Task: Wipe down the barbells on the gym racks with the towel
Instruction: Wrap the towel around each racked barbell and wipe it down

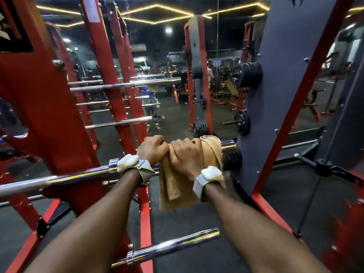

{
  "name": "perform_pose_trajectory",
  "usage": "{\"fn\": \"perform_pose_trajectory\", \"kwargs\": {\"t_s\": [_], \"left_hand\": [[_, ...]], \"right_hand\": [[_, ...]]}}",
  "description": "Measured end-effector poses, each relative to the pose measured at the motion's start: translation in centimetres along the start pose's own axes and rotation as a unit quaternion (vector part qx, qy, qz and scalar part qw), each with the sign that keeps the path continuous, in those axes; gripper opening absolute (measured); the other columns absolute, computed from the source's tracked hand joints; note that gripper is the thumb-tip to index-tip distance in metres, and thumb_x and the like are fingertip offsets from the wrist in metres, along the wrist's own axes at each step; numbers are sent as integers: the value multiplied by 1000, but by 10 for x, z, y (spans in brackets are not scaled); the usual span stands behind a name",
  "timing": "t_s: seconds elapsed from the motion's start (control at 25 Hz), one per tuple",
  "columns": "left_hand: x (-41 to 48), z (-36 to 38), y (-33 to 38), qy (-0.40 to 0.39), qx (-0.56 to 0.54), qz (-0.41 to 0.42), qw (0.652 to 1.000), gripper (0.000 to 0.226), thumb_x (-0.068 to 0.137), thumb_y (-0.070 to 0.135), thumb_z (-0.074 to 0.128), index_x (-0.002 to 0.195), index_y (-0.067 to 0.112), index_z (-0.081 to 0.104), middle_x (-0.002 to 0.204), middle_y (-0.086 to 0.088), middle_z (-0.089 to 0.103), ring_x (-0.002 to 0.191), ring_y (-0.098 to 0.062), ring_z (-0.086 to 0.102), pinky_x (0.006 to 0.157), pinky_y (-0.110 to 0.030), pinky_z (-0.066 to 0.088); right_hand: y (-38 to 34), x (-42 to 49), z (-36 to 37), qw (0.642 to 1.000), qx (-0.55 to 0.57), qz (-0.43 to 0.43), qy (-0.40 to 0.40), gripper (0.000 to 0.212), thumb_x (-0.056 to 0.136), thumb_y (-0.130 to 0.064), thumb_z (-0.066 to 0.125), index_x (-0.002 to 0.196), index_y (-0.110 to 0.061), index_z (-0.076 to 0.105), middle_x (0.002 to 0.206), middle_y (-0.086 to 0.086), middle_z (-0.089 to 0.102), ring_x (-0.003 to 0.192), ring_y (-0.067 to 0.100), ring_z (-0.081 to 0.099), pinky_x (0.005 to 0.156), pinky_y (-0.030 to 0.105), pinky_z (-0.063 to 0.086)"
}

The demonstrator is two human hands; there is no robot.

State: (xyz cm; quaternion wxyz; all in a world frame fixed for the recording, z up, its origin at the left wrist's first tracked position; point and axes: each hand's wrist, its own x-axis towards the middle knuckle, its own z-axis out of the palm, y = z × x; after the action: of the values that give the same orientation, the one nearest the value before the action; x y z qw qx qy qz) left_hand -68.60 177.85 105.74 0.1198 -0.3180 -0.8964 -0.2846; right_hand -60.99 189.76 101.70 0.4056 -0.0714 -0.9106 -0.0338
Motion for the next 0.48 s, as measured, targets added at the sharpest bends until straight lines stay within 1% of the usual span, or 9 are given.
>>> {"fn": "perform_pose_trajectory", "kwargs": {"t_s": [0.08,0.12,0.16,0.2,0.24,0.32,0.36,0.4,0.48], "left_hand": [[3,3,-1,-12,-2,-3,1000,31,73,41,37,71,17,57,75,-4,64,81,-32,61,69,-37,52],[2,2,-1,-25,2,-4,1000,33,74,43,36,76,20,59,81,-4,66,85,-32,61,74,-38,53],[2,2,-3,-36,11,-4,999,35,76,45,36,81,22,62,86,-2,68,88,-31,62,77,-38,53],[2,4,-4,-41,27,0,999,35,78,45,37,85,24,64,91,-1,70,90,-30,63,79,-37,52],[1,5,-6,-36,49,6,998,34,80,44,39,87,24,66,92,-1,70,90,-30,63,78,-36,52],[0,10,-6,-8,103,17,994,30,84,39,42,86,23,67,90,-3,70,88,-32,63,71,-33,48],[0,12,-4,9,120,22,993,29,85,38,42,85,22,67,88,-3,70,85,-32,63,69,-33,47],[0,13,-3,20,128,24,991,29,85,37,43,83,21,67,86,-3,70,83,-31,63,68,-32,46],[0,11,0,31,104,6,994,31,85,41,45,80,20,67,80,-1,69,79,-30,62,68,-32,46]], "right_hand": [[27,-22,2,998,20,-63,7,29,98,-42,42,104,-25,64,100,-3,68,92,24,59,84,44,39],[48,-26,2,996,33,-82,6,33,98,-44,43,115,-25,63,111,-3,67,101,23,57,90,44,40],[67,-28,0,996,36,-84,6,36,97,-45,44,121,-25,61,116,-3,66,105,24,57,93,44,41],[83,-30,-2,997,34,-72,1,37,96,-45,44,121,-24,61,115,-2,66,104,25,58,94,44,42],[94,-29,-3,998,18,-61,7,36,95,-45,43,116,-24,63,109,0,67,99,27,59,91,44,42],[108,-16,-5,999,-22,-37,19,35,93,-43,40,94,-22,68,89,4,69,83,32,63,77,42,42],[110,-6,-10,999,-31,-7,-8,38,94,-43,38,85,-21,69,82,6,70,78,34,64,71,41,41],[107,4,-15,997,-33,33,-56,43,95,-42,36,82,-20,70,84,8,71,81,35,65,70,39,39],[95,24,-20,974,-31,111,-194,48,98,-43,31,96,-20,73,105,11,73,99,34,65,75,38,32]]}}
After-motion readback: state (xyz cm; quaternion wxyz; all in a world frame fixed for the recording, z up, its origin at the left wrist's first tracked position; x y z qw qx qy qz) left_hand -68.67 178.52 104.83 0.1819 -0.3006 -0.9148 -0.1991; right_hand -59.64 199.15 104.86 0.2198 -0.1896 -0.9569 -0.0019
